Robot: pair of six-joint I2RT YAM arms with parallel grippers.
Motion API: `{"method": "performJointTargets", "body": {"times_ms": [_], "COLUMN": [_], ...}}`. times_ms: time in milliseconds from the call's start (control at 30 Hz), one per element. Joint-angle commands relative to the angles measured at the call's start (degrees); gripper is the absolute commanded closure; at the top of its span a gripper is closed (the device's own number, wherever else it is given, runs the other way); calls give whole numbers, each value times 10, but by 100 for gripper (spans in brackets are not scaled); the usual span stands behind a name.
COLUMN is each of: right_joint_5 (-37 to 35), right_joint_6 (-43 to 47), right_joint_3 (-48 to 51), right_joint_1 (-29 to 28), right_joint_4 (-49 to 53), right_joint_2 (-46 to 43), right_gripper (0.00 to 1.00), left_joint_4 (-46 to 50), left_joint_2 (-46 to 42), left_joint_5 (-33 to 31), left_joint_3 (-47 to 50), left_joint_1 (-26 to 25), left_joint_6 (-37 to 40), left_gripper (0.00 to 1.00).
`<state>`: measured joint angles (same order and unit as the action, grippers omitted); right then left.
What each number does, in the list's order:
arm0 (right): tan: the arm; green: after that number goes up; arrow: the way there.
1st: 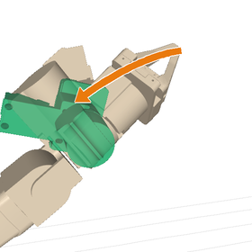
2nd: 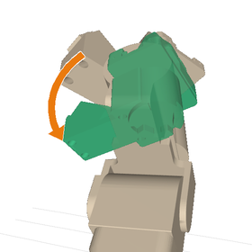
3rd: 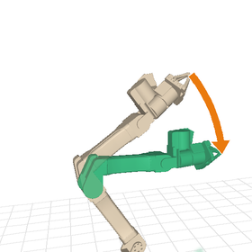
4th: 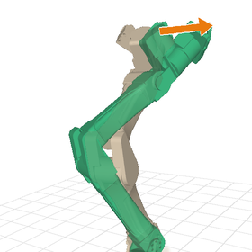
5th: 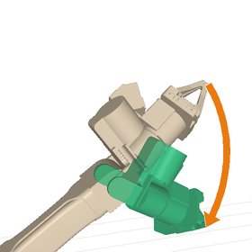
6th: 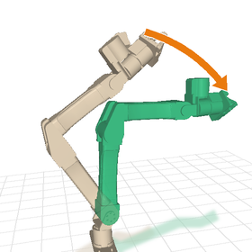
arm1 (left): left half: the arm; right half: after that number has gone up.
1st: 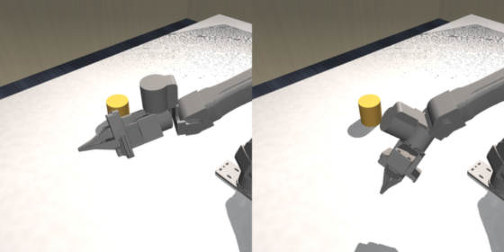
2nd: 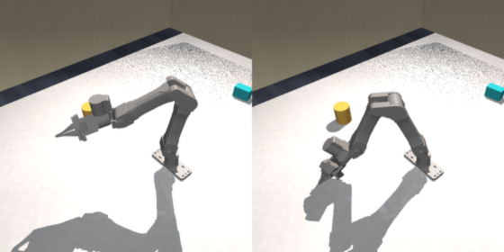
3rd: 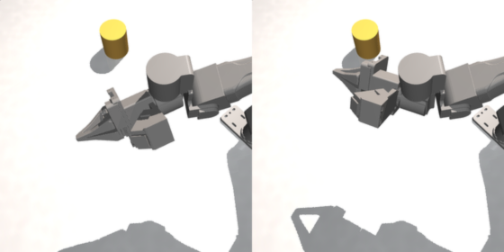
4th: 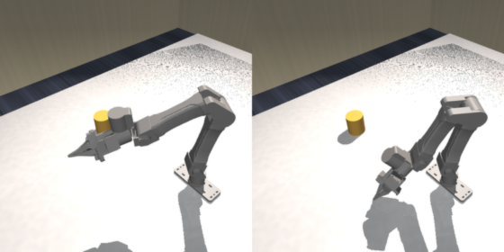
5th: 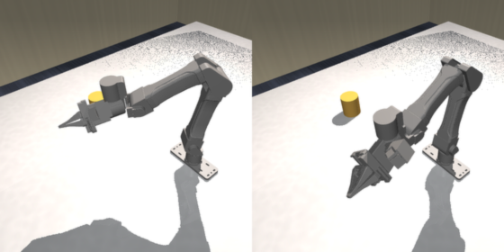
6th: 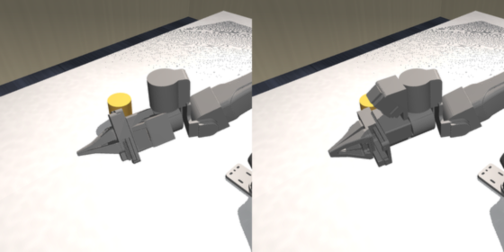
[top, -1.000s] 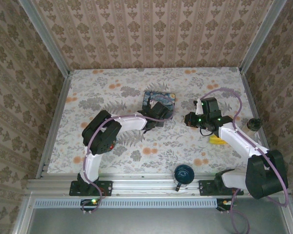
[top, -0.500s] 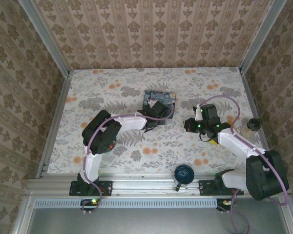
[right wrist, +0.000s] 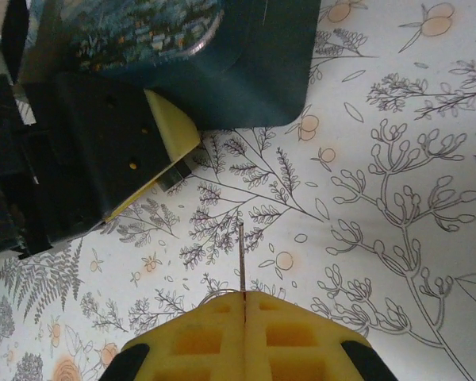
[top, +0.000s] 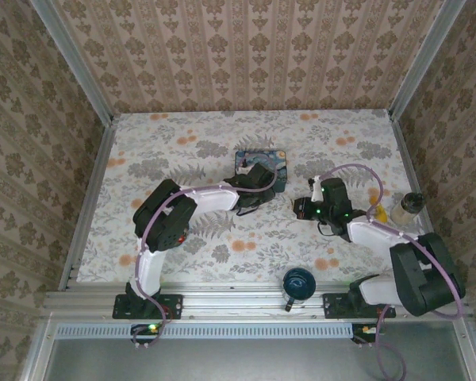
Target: Unlock the padlock with the key
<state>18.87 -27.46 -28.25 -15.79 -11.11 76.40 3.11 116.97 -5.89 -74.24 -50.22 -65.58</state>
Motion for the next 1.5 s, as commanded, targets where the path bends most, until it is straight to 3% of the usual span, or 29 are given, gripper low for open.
{"method": "performJointTargets", "body": {"times_ms": [0, 300, 700, 1000, 1467], "right_joint_5": [21, 41, 66, 87, 153], "right_joint_6": [-8, 8, 24, 12, 42], "right_joint_3": [-16, -61, -54, -63, -65], "right_joint_1": [-5, -6, -26, -50, -50], "right_joint_4": [-43, -41, -74, -123, -101], "right_joint_2": [28, 87, 106, 156, 176], "right_gripper": [100, 100, 100, 100, 100], "left_joint_4": [-44, -97, -126, -143, -121], "left_joint_2": [-47, -103, -70, -80, -70], "left_joint_5": [-56, -162, -34, -7, 59], "left_joint_3": [33, 134, 110, 127, 109], "left_joint_1": [0, 0, 3, 12, 21], "left_joint_6": [-97, -170, -204, -206, -162], "left_gripper": [100, 100, 98, 97, 96]}}
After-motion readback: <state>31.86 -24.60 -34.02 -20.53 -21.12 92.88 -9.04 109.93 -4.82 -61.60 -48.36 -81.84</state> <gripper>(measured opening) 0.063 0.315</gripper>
